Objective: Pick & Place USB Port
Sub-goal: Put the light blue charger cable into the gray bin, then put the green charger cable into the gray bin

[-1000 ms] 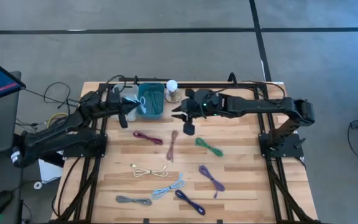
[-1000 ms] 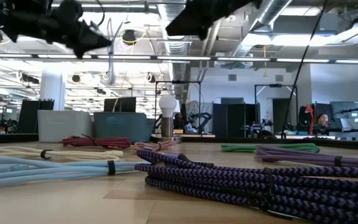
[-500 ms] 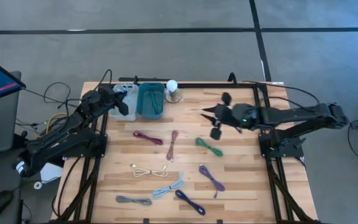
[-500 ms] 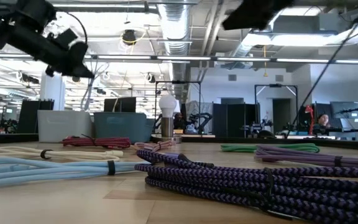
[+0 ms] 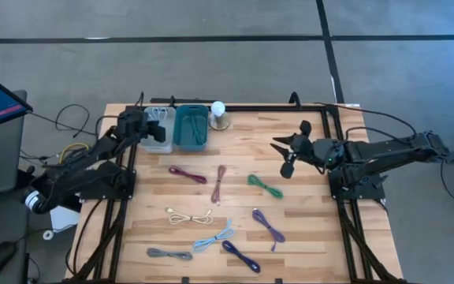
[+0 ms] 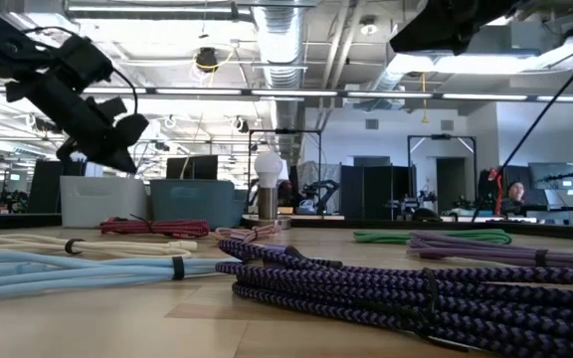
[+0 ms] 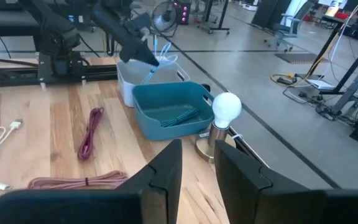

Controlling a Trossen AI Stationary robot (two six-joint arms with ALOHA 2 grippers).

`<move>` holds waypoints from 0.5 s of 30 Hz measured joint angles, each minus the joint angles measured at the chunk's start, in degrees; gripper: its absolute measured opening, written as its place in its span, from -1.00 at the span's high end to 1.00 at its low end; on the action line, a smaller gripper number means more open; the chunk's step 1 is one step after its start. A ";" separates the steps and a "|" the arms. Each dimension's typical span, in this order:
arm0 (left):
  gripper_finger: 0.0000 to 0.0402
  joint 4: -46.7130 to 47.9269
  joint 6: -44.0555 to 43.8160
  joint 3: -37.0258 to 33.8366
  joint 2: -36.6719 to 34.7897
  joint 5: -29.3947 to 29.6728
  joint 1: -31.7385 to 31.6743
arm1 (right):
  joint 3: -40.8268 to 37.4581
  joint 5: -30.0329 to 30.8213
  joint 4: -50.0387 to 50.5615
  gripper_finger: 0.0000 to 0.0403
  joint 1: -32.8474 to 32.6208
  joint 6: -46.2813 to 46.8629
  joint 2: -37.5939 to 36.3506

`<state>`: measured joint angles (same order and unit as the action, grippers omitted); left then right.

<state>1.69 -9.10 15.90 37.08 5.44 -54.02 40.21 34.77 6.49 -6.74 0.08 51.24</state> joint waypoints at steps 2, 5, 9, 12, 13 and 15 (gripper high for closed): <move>0.86 -0.15 0.00 0.00 1.37 -0.01 -0.15 | 0.00 0.02 0.00 0.57 0.02 0.00 -0.02; 0.76 -0.42 0.03 0.00 2.44 0.40 -0.13 | 0.00 0.02 0.06 0.57 0.00 0.00 0.00; 0.62 -1.20 0.06 0.00 2.29 0.51 -0.13 | 0.00 0.02 1.10 0.57 0.02 -0.01 0.00; 0.51 -2.41 0.09 0.04 2.31 0.51 -0.13 | 0.00 0.02 1.60 0.57 0.02 0.00 0.00; 0.48 -2.97 0.13 0.04 2.31 0.16 -0.13 | 0.00 0.02 1.65 0.57 0.04 0.00 0.00; 0.43 -4.39 0.19 0.04 2.31 -2.02 -0.06 | 0.00 0.02 1.66 0.57 0.07 -0.01 0.00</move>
<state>-2.70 -8.91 15.94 39.40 3.43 -54.09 40.21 34.79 8.15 -6.68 0.07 51.24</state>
